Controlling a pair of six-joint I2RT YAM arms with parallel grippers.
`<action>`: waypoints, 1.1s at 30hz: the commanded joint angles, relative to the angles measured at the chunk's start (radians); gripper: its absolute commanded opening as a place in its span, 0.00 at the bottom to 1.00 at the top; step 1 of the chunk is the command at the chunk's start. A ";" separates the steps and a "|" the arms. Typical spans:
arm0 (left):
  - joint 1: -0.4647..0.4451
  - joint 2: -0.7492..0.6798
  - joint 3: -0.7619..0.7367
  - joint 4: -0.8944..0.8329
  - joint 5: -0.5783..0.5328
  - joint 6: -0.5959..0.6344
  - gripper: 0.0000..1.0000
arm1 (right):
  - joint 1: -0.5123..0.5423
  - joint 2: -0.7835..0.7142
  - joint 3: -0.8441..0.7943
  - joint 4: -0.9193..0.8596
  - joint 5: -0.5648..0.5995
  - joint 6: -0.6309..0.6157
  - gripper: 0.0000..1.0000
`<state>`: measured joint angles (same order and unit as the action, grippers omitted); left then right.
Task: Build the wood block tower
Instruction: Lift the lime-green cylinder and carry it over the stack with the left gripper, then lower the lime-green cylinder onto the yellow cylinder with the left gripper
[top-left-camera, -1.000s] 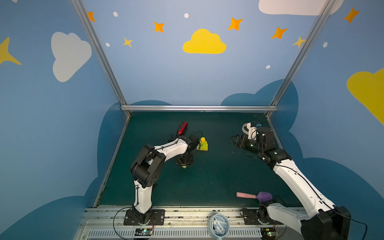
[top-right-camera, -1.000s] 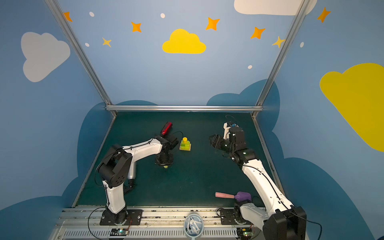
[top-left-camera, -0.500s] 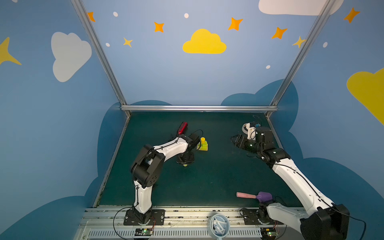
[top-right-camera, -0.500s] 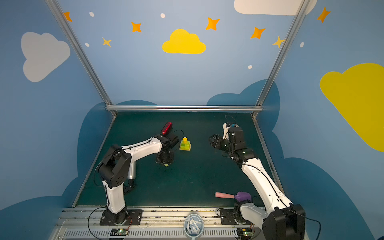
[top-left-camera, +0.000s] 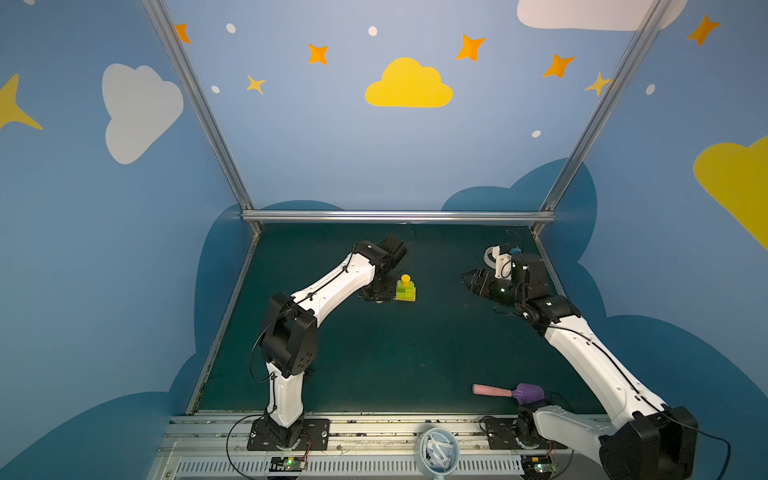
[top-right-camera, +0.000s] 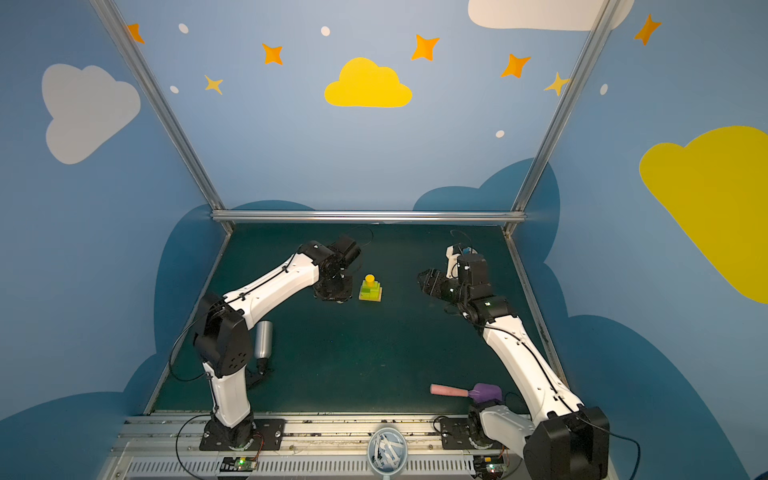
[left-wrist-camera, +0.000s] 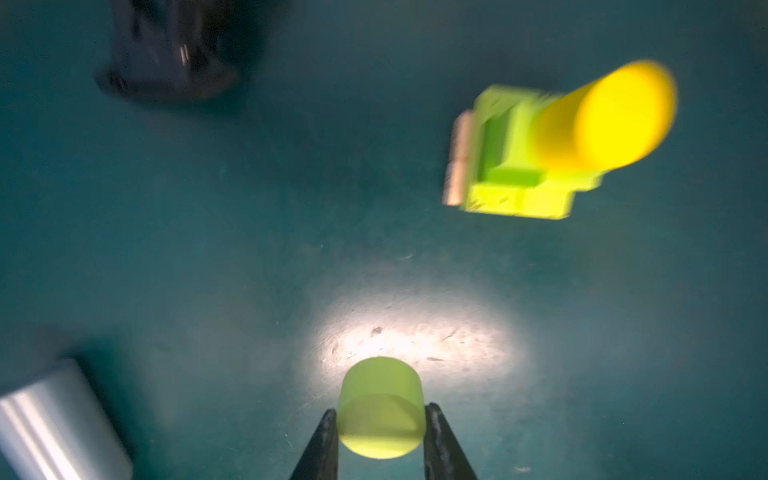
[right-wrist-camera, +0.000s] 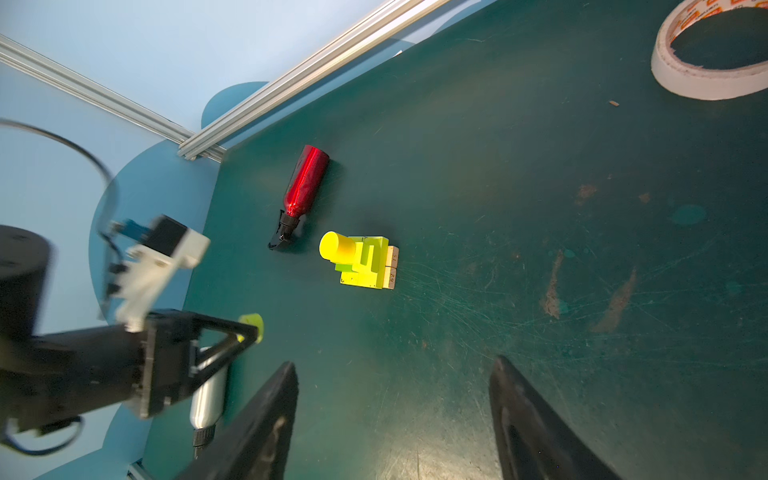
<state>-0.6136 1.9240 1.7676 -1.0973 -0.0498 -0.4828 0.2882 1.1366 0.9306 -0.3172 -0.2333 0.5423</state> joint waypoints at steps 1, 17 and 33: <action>0.006 0.064 0.124 -0.102 -0.015 0.067 0.31 | -0.008 0.011 -0.001 0.015 -0.021 -0.010 0.71; 0.005 0.398 0.748 -0.307 0.043 0.159 0.33 | -0.025 0.082 0.008 0.042 -0.068 -0.001 0.71; -0.013 0.514 0.859 -0.327 0.088 0.197 0.33 | -0.038 0.064 -0.009 0.036 -0.063 -0.008 0.71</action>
<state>-0.6186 2.4199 2.6137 -1.4067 0.0311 -0.3061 0.2558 1.2045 0.9306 -0.2947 -0.2867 0.5423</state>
